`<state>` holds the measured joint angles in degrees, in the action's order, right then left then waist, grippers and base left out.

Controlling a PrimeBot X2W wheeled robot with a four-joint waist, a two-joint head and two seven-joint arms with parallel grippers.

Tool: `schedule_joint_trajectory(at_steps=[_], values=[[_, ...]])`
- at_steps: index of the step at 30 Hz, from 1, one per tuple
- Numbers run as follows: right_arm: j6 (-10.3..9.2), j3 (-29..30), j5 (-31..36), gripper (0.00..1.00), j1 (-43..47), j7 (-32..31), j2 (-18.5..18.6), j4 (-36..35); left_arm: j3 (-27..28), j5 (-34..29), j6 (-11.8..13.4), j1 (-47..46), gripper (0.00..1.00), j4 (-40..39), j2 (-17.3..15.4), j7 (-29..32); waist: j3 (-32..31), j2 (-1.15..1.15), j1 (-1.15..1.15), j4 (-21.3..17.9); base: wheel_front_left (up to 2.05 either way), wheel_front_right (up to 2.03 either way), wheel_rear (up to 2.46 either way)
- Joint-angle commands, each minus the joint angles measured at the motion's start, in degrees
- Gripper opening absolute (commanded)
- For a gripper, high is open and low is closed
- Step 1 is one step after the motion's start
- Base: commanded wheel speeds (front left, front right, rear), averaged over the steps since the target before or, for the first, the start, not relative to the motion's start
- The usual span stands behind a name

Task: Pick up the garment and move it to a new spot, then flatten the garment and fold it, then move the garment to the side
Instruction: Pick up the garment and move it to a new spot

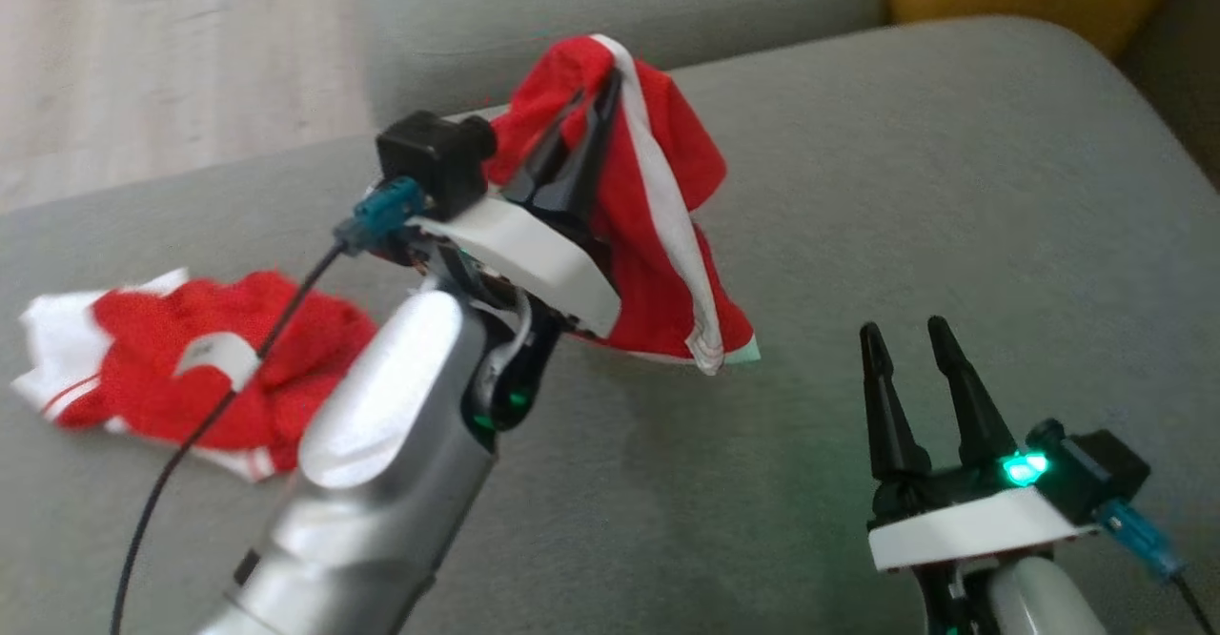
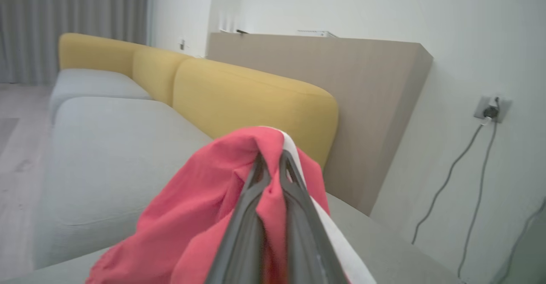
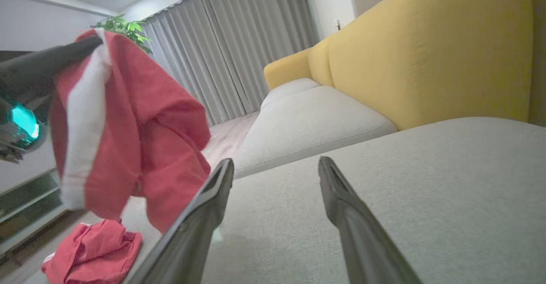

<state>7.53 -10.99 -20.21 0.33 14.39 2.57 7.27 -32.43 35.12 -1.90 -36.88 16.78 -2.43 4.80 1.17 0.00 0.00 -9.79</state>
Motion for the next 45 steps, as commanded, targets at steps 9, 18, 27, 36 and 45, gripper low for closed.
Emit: schedule_joint_trajectory(at_steps=[9,18,27,36,45], values=[[-0.04,-2.6,-1.7,1.00,-4.0,0.6,0.3,-2.5,-7.6,11.1,4.3,-10.0,0.00,1.7,-0.5,-8.9,3.7,0.00,0.00,-14.1,0.00,0.00,0.00],[-0.04,-1.1,-2.3,1.00,-4.0,0.6,0.3,-3.3,-13.6,16.5,6.9,-13.5,1.00,10.9,-0.5,-16.5,4.9,0.00,0.00,-13.8,0.00,0.00,0.00],[-0.04,2.2,-0.7,1.00,-2.5,0.6,0.3,-3.6,-12.3,12.9,6.5,-7.1,1.00,17.8,-7.7,-19.5,4.1,0.00,0.00,-4.0,0.00,0.00,0.00],[-0.04,5.3,2.2,1.00,-0.1,0.6,0.3,-2.7,-8.7,6.0,9.1,6.7,1.00,7.4,-15.6,-19.8,-0.2,0.00,0.00,6.1,0.00,0.00,0.00],[-0.04,5.2,2.8,1.00,2.5,0.6,0.3,-1.8,-4.7,1.5,12.7,24.6,1.00,-4.0,-13.9,-19.8,-2.2,0.00,0.00,9.7,0.00,0.00,0.00]])
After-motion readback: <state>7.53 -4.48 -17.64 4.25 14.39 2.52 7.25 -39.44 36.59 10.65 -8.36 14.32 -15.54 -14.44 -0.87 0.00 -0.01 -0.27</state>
